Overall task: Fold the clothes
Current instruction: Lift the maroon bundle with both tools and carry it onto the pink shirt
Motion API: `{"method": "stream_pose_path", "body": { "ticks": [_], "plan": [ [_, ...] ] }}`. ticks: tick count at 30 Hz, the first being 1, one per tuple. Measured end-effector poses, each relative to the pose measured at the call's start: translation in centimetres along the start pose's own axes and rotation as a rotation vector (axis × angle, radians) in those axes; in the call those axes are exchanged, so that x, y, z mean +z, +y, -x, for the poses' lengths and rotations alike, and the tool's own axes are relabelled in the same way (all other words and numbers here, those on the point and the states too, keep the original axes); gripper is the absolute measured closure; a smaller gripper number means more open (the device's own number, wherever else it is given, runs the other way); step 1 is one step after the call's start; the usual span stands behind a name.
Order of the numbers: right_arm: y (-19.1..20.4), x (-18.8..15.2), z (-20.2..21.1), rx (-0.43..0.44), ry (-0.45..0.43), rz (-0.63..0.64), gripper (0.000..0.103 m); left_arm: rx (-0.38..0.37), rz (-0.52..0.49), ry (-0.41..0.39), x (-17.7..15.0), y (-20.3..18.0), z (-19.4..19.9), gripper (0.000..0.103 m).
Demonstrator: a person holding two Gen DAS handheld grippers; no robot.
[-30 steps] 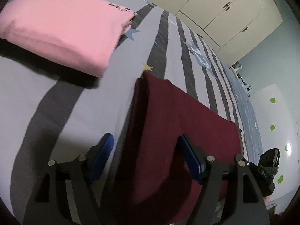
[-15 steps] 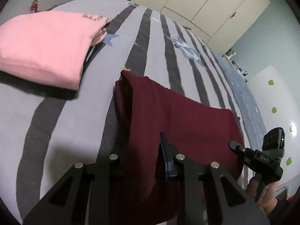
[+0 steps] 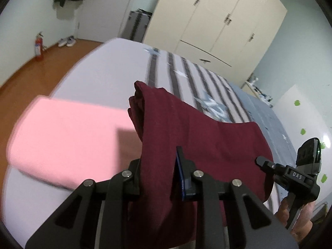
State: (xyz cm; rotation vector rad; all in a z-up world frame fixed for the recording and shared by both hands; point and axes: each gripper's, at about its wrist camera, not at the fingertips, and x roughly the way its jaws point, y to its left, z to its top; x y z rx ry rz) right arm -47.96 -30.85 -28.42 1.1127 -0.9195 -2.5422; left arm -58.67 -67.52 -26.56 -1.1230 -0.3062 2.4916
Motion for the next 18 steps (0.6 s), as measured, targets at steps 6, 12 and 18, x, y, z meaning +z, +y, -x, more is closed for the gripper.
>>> {"method": "stream_pose_path", "body": {
  "ticks": [6,12,18],
  "plan": [
    [7.2,1.1,-8.0,0.054,0.012,0.011,0.088,0.08,-0.006,0.007,4.5,10.0,2.3,0.083],
    [11.9,0.9,-14.2,0.074,0.035,0.008,0.088,0.114,0.033,0.037,5.9,15.1,1.8,0.083],
    [12.4,-0.5,-16.8,0.052,0.057,-0.002,0.088,0.089,0.085,0.064,4.8,17.5,0.3,0.083]
  ]
}}
